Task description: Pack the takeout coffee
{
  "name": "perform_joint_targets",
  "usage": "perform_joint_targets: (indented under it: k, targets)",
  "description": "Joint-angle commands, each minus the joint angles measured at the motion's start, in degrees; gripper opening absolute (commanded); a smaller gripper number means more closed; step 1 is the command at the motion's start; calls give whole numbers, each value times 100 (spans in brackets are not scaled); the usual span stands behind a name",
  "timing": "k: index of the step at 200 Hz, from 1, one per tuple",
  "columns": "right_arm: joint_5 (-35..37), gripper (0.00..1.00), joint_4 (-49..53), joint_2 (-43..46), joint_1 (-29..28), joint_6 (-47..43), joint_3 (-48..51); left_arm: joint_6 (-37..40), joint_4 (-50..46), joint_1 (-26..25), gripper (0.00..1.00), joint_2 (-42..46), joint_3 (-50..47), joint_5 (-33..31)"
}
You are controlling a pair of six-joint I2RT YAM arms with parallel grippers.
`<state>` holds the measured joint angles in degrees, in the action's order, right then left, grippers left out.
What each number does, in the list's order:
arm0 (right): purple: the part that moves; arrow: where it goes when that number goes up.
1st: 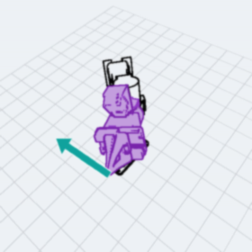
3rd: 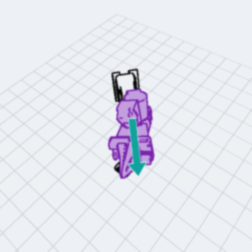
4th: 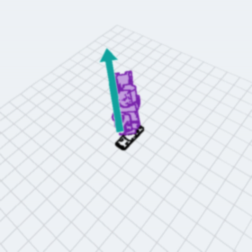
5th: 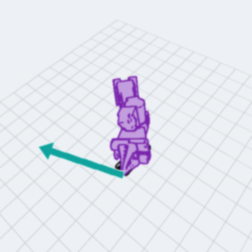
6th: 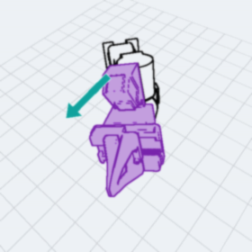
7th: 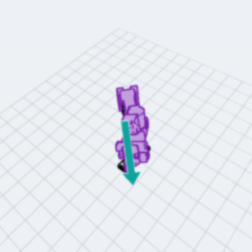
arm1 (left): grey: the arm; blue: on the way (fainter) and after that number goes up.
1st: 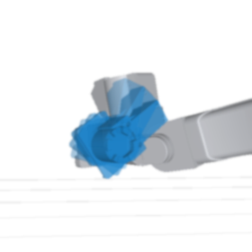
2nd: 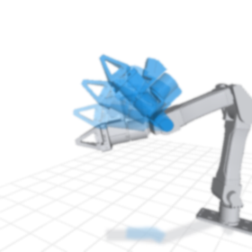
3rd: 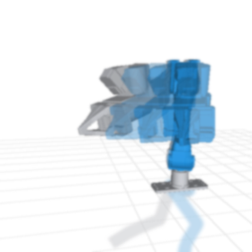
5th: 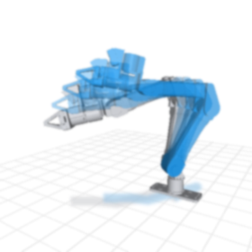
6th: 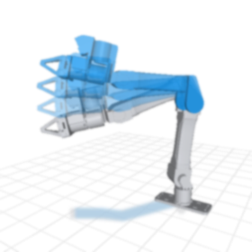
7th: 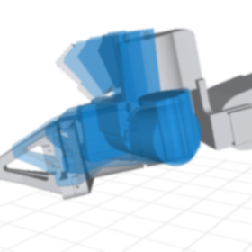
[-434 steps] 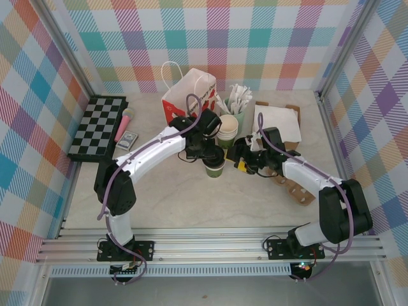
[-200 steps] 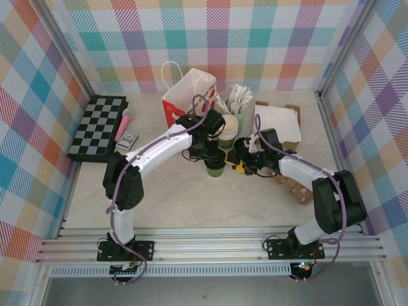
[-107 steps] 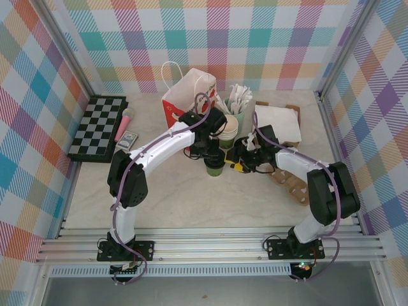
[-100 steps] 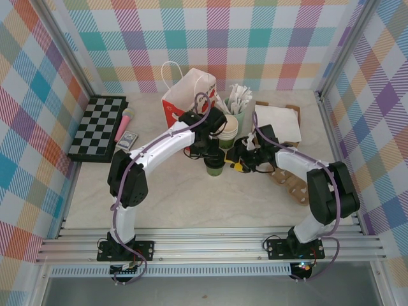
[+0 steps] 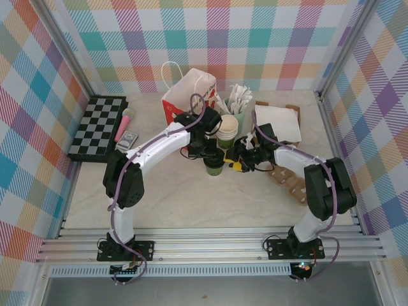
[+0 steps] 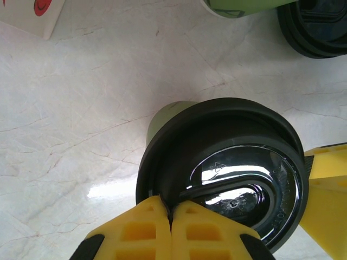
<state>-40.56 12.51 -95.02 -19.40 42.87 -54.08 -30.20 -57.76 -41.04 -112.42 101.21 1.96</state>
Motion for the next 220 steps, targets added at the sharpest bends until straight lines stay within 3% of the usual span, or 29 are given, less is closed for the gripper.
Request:
perform_joint_targets:
  k: [1, 55, 92, 126, 161, 220]
  targets:
    - [854, 50, 636, -487, -72, 37, 300, 36, -78, -21, 0, -585, -688, 283]
    - [1309, 50, 401, -426, -75, 202, 847, 225, 212, -43, 0, -736, -947, 292]
    - [324, 57, -13, -79, -77, 7, 426, 741, -144, -44, 0, -710, -287, -64]
    - [130, 65, 502, 330, -48, -363, -242, 1186, -609, -42, 0, -625, 427, -150]
    - [41, 70, 715, 776, 115, -353, -399, 2027, -564, -42, 0, -55, 523, -1]
    - [-40, 54, 1039, 545, 200, -635, -478, 3607, -825, -118, 0, -21, 541, 198]
